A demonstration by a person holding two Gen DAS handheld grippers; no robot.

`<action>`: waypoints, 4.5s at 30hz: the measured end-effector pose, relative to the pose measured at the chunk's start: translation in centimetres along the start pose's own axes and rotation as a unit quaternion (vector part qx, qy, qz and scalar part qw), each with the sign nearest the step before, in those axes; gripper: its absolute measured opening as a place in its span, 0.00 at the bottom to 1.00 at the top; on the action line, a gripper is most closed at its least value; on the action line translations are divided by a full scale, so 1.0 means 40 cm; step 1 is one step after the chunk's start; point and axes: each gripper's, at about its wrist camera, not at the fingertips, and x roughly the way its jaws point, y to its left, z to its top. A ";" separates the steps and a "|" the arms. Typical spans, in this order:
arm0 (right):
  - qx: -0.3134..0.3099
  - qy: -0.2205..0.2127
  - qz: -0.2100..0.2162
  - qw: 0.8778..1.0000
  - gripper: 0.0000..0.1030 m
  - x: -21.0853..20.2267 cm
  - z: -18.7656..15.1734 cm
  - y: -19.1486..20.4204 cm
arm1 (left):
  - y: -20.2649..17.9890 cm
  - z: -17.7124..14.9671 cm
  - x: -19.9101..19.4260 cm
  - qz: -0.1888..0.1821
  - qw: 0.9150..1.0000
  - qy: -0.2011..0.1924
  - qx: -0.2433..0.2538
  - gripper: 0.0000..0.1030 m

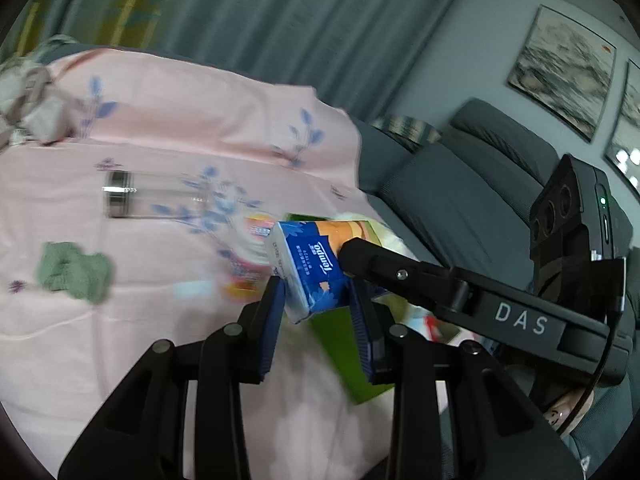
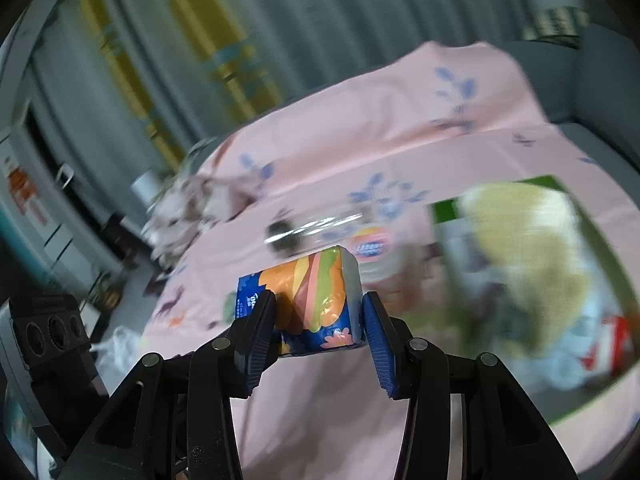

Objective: Organize soft objects
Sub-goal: 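Carry the tissue pack into the green box and release it, then move the right gripper back to the green knitted cloth, then grasp the green knitted cloth with the right gripper and lift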

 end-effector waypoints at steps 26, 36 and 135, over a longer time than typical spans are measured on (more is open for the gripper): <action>0.116 0.040 -0.122 0.985 0.46 -0.006 -0.016 -0.323 | -0.177 -0.104 0.349 -0.031 0.985 0.170 0.020 0.34; 0.129 0.042 -0.127 0.983 0.47 0.013 -0.016 -0.341 | -0.187 -0.103 0.376 -0.001 0.983 0.178 0.034 0.33; -0.161 0.199 -0.053 0.965 0.22 0.557 -0.124 0.371 | 0.583 -0.072 -0.224 0.350 0.923 0.022 -0.160 0.96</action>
